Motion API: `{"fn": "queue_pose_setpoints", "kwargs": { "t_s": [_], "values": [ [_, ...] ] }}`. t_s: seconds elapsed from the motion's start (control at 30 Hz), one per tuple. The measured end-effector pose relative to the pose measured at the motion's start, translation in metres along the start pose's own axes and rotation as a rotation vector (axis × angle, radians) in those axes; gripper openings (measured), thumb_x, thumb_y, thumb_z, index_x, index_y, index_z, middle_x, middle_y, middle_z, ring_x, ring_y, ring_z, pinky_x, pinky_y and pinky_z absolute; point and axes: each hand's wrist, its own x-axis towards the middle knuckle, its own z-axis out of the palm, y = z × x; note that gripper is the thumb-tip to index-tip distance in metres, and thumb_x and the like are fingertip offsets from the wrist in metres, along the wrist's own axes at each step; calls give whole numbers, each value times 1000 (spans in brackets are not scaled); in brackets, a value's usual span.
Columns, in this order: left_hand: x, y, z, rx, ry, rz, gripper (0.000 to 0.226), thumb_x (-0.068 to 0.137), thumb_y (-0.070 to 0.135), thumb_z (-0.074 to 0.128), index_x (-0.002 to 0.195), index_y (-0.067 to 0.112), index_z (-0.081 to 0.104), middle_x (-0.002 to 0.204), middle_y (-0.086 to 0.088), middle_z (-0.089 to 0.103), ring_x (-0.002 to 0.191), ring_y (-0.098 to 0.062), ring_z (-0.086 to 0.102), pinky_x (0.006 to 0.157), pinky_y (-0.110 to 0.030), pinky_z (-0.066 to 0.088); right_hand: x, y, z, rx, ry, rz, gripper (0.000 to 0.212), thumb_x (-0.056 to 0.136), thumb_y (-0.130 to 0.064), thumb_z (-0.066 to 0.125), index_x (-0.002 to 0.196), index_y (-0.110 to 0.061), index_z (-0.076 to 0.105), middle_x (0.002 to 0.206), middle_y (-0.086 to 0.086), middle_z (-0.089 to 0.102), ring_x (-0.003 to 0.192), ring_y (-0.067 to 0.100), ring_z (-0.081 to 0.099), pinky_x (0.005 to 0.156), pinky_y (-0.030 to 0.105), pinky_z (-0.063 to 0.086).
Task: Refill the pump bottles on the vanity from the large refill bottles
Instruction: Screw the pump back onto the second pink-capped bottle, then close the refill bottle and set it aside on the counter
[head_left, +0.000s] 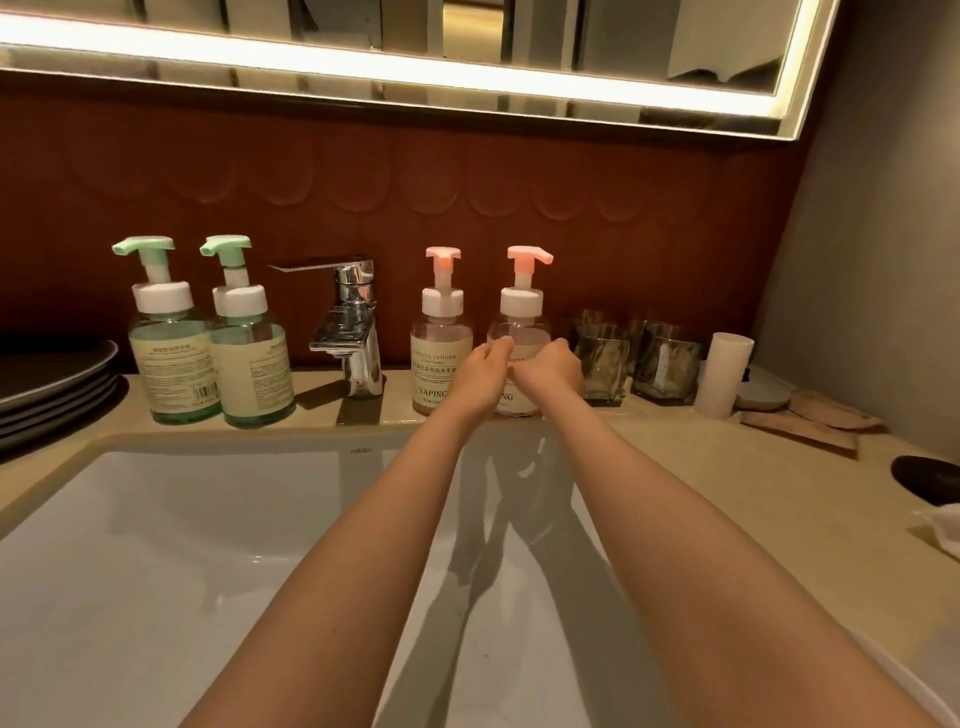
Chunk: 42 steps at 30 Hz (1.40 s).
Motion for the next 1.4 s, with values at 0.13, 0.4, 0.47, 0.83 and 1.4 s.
{"fn": "queue_pose_setpoints", "kwargs": {
  "t_s": [0.13,0.4,0.47,0.83,1.4],
  "values": [
    [4,-4,4,3,4,-9,46,99,38,30,132,10,47,127,-7,54,115,-18,46,90,-31,30,8,4,10,-12,82,21,66,81,-31,70,130,-4,36,131,15,50,122,33,46,90,41,45],
    [10,-6,8,-35,9,-13,48,100,39,27,140,14,39,137,-8,48,122,-20,44,97,-34,33,15,4,11,120,-67,28,83,80,-33,70,142,-8,22,145,17,25,123,36,43,91,48,50],
    [9,-5,12,-55,7,-34,51,100,40,28,145,16,32,143,-7,43,130,-22,40,103,-36,32,12,5,11,107,-63,12,78,83,-35,66,142,-7,24,144,16,27,124,36,43,93,51,47],
    [6,-9,26,-15,9,-59,95,70,72,30,147,18,27,144,-8,43,131,-24,42,109,-46,33,9,10,9,81,43,-46,39,100,-13,28,137,-2,31,140,20,37,123,35,43,101,49,38],
    [-62,14,15,46,77,-107,49,100,40,28,138,14,42,137,-8,48,124,-24,43,94,-34,33,-49,21,-40,-32,-160,-117,38,83,-5,63,118,-10,50,123,8,55,113,24,52,92,33,47]
  ]
}}
